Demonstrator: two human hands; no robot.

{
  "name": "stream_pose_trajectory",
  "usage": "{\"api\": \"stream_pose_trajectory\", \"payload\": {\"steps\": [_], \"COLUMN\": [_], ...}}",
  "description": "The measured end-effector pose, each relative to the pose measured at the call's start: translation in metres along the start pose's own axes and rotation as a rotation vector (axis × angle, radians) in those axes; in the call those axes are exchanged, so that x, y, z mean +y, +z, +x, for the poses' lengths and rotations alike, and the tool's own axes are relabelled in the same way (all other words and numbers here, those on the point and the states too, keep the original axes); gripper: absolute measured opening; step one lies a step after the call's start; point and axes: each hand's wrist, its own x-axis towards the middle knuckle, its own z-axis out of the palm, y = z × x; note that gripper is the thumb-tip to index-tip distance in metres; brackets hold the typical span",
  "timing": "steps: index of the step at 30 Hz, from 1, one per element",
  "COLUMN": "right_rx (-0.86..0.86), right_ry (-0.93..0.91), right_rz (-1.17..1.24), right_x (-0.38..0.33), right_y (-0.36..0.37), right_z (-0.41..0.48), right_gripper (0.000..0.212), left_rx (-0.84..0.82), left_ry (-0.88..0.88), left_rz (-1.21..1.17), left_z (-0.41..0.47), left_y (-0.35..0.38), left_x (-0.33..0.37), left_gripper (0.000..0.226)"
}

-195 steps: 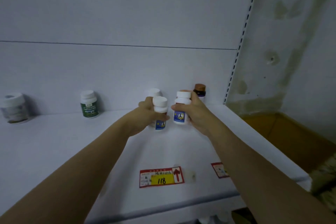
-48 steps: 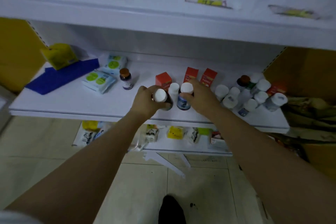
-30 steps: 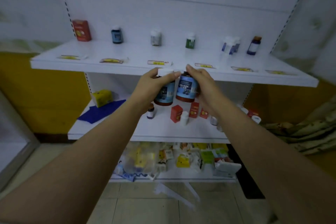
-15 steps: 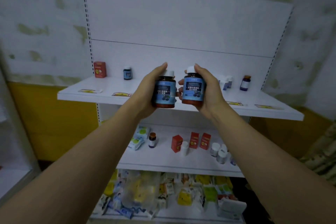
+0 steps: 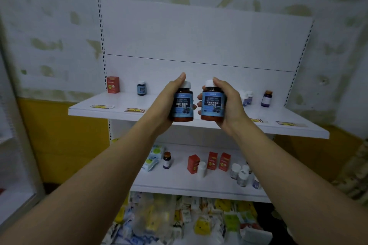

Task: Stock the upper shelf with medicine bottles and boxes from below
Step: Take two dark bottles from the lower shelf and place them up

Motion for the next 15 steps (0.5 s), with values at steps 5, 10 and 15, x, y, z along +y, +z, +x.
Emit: {"api": "stream_pose_trajectory", "payload": {"steps": [5,10,15], "right_rx": [-0.013,-0.057,-0.118], "right_ry": [0.005,0.009,0.029], "right_rz": [0.004,0.007,0.016], "right_x": [0.0,0.004,0.012], "right_y": [0.0,0.007,0.019], "right_z": [0.003,0.013,0.03], "right_gripper": [0.029,0.03,0.028], "left_rx": [-0.004,0.037,0.098], "left_ry": [0.013,0.015,0.01], "left_rz": [0.034,0.049,0.047], "left_z": [0.0,0.001,0.005], "left_y": [-0.001,-0.013,-0.031], "left_x": [0.002,0.004,0.006], "left_gripper": [0.059,0.05,0.044]}}
